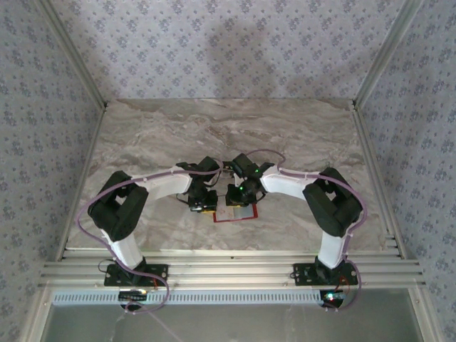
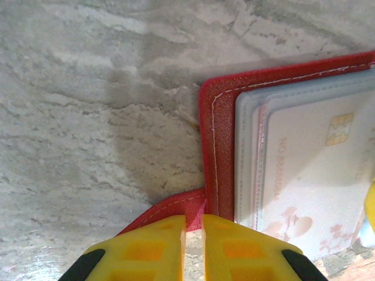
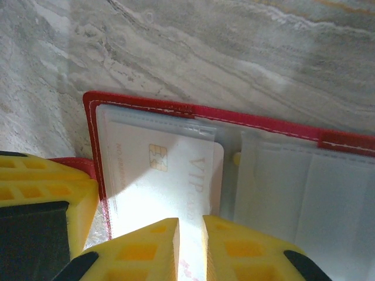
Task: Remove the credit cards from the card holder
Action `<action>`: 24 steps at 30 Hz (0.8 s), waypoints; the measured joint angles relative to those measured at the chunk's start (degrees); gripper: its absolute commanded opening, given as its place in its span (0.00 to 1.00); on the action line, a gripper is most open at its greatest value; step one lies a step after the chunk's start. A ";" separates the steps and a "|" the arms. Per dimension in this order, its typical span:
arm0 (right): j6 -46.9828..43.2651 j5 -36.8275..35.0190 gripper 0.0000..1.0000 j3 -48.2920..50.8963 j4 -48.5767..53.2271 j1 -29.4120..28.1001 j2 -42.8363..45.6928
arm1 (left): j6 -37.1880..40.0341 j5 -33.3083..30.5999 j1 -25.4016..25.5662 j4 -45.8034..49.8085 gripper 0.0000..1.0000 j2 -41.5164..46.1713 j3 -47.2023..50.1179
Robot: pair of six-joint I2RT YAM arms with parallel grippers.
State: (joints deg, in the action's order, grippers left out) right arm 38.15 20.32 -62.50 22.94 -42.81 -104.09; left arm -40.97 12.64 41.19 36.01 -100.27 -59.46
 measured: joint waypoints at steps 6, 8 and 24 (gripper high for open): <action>-0.02 0.28 0.23 0.00 -0.44 0.00 -0.72 | 0.00 0.00 0.00 0.00 0.16 0.00 0.00; -0.07 -0.09 0.23 -0.02 -0.35 -0.22 -0.72 | 0.00 0.00 0.00 0.00 0.16 0.00 0.00; -1.79 -8.59 0.27 -3.30 7.15 -2.40 -0.72 | 0.00 0.02 0.00 0.00 0.16 0.00 0.00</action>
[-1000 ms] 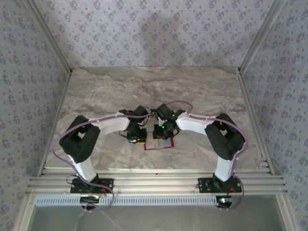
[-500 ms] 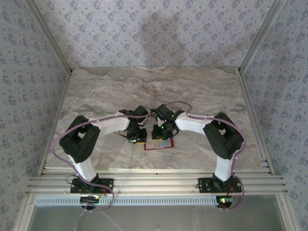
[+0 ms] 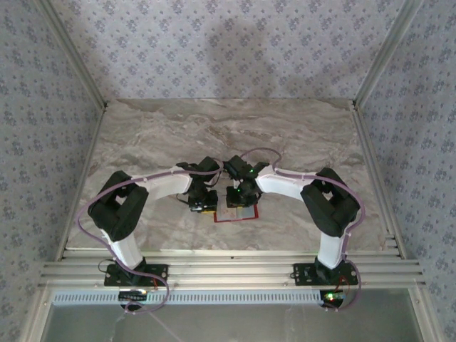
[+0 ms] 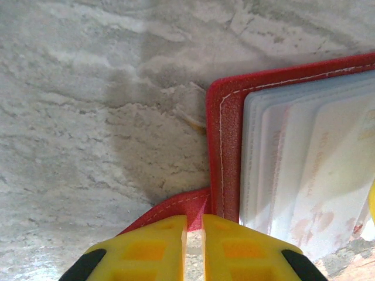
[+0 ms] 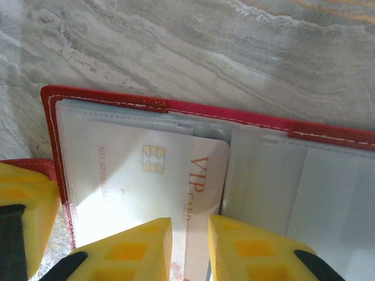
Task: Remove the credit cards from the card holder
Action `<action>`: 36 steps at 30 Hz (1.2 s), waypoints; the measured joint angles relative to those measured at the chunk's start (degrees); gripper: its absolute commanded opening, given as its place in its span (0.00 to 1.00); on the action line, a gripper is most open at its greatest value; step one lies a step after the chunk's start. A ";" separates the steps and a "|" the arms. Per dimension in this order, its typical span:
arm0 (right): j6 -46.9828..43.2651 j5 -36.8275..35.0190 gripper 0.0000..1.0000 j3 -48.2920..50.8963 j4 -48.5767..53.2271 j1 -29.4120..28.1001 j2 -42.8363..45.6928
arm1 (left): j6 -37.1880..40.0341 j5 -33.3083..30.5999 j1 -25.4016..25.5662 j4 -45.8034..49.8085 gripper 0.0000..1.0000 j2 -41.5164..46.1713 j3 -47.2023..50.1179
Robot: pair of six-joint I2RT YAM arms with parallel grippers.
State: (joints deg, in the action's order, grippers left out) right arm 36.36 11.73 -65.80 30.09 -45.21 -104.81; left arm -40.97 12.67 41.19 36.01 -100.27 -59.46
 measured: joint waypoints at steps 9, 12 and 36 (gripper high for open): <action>-0.35 -0.04 0.27 0.87 0.94 0.50 2.67 | 0.00 -0.26 0.07 3.34 0.21 0.72 -2.78; 0.50 1.53 0.26 2.64 -0.79 2.10 5.27 | -0.04 -0.68 0.48 4.48 0.27 1.51 -5.16; 2.89 7.72 0.25 6.95 -7.52 5.44 6.84 | -0.24 -6.56 4.35 7.15 0.32 -6.01 -10.47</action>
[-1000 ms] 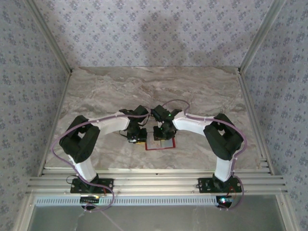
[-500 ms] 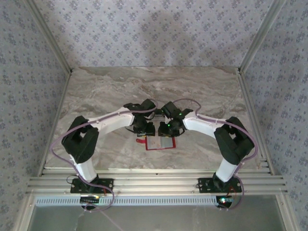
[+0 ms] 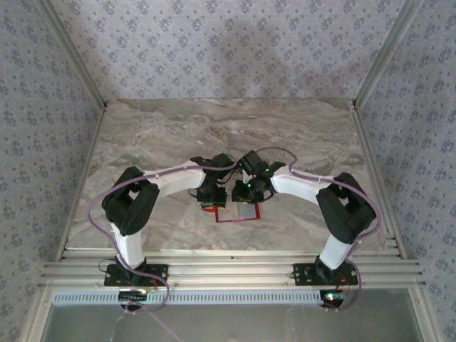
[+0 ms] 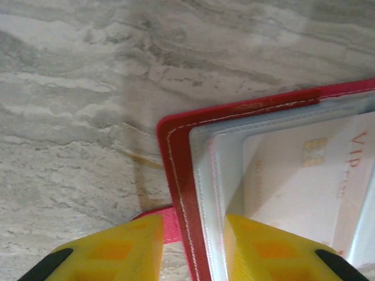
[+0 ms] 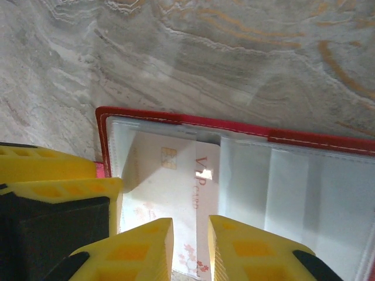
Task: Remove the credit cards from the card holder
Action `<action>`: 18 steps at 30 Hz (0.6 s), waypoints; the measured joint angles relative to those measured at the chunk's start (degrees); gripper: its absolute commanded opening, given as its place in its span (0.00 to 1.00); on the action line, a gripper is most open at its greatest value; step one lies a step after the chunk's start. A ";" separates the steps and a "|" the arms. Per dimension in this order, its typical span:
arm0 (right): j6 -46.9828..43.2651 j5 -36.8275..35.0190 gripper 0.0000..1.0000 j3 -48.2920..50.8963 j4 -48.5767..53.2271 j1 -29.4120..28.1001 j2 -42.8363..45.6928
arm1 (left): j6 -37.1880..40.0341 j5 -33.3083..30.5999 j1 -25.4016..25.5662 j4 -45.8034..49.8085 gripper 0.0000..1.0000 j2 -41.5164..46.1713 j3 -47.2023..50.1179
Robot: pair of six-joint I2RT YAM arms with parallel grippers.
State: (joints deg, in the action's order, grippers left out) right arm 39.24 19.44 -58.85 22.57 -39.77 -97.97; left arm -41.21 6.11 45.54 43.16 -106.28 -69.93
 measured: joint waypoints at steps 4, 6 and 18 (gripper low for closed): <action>0.00 1.11 0.26 0.04 -0.74 0.00 -1.27 | 0.02 -0.24 0.00 0.17 0.31 0.00 0.28; 0.00 1.46 0.27 0.11 -1.03 0.00 -1.92 | 0.02 -0.26 0.02 0.13 0.31 0.00 0.37; 0.02 3.39 0.23 2.86 -5.60 0.74 -3.74 | 0.02 -0.17 0.02 -0.31 0.30 0.00 0.68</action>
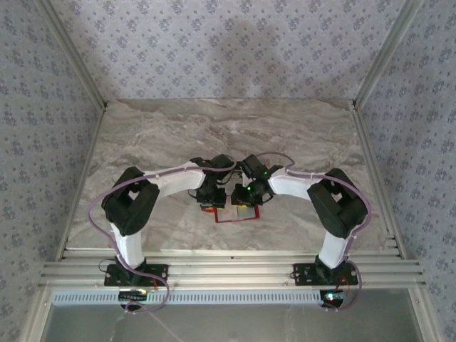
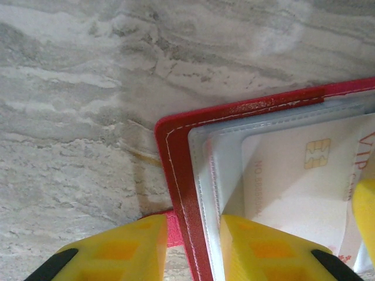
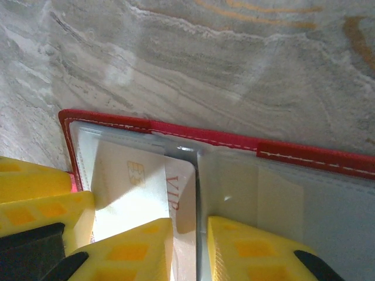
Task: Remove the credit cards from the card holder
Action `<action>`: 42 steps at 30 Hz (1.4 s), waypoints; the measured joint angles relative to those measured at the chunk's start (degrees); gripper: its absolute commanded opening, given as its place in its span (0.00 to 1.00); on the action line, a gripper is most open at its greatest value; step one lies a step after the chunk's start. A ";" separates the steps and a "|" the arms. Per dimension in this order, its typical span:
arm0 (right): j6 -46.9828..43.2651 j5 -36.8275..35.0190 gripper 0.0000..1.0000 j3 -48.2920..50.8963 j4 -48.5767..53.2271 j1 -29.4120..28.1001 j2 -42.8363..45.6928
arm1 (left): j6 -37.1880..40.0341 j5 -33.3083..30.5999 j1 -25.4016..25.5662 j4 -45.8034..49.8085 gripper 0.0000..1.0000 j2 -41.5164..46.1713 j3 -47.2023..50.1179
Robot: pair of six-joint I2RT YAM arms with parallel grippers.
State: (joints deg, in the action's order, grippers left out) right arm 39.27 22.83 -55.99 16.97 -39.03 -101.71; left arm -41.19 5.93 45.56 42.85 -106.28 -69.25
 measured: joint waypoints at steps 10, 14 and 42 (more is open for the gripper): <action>1.77 7.06 0.18 6.21 -10.25 2.91 1.09 | 0.15 -0.04 -0.02 0.26 0.29 0.00 0.00; 2.58 9.75 0.18 8.83 -14.95 3.85 1.55 | 0.17 -0.04 -0.02 0.28 0.29 0.00 0.00; 3.23 15.58 0.13 11.85 -22.43 5.53 0.85 | 0.20 -0.20 0.00 0.72 0.28 -0.02 -0.15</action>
State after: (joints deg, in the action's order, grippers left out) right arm 42.50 38.41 -44.14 -5.45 -33.50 -100.86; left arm -40.99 5.74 45.56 43.57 -106.30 -69.41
